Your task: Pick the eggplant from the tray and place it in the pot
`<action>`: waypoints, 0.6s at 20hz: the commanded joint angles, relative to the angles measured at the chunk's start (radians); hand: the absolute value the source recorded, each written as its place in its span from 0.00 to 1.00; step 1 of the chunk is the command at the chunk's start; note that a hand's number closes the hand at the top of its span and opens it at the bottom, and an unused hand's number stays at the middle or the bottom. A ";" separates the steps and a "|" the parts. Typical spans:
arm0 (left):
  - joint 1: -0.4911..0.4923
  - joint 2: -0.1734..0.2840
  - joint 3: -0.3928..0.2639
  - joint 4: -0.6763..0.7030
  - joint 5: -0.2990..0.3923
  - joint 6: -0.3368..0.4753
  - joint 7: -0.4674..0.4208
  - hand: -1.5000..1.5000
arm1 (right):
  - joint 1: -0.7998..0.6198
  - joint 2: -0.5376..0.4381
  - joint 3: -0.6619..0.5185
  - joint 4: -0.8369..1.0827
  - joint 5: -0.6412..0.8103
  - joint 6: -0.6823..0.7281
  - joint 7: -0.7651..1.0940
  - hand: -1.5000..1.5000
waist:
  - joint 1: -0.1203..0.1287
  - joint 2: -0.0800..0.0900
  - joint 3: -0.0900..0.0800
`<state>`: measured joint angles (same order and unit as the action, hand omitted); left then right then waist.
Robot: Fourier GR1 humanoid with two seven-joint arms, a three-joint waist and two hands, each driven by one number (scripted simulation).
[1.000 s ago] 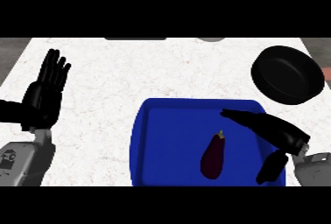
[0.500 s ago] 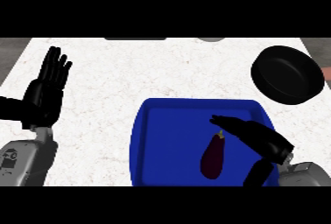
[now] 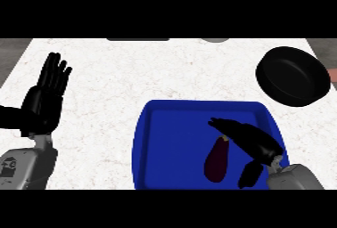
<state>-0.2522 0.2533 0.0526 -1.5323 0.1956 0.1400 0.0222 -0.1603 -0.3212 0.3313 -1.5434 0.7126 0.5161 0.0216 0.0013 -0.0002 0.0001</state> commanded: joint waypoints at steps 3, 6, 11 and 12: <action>0.004 -0.007 0.013 -0.063 -0.019 0.000 0.053 0.50 | -0.053 0.107 0.027 0.163 0.098 -0.078 -0.029 0.00 | 0.004 0.000 0.000; -0.079 -0.035 0.028 0.046 -0.029 -0.004 0.010 0.50 | -0.075 0.109 0.001 0.244 0.115 -0.102 -0.104 0.00 | 0.000 0.001 0.000; 0.005 -0.057 0.011 0.009 -0.067 -0.019 -0.018 0.50 | -0.068 0.153 0.011 0.280 0.153 -0.101 -0.121 0.00 | 0.001 0.001 0.000; -0.053 -0.054 0.031 0.000 -0.046 -0.002 0.049 0.50 | -0.055 0.160 0.004 0.275 0.141 -0.103 -0.137 0.00 | -0.001 0.001 0.000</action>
<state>-0.2724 0.2106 0.0682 -1.5460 0.1504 0.1323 0.0501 -0.2050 -0.2038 0.3334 -1.3321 0.8365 0.4296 -0.0867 0.0005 -0.0023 -0.0028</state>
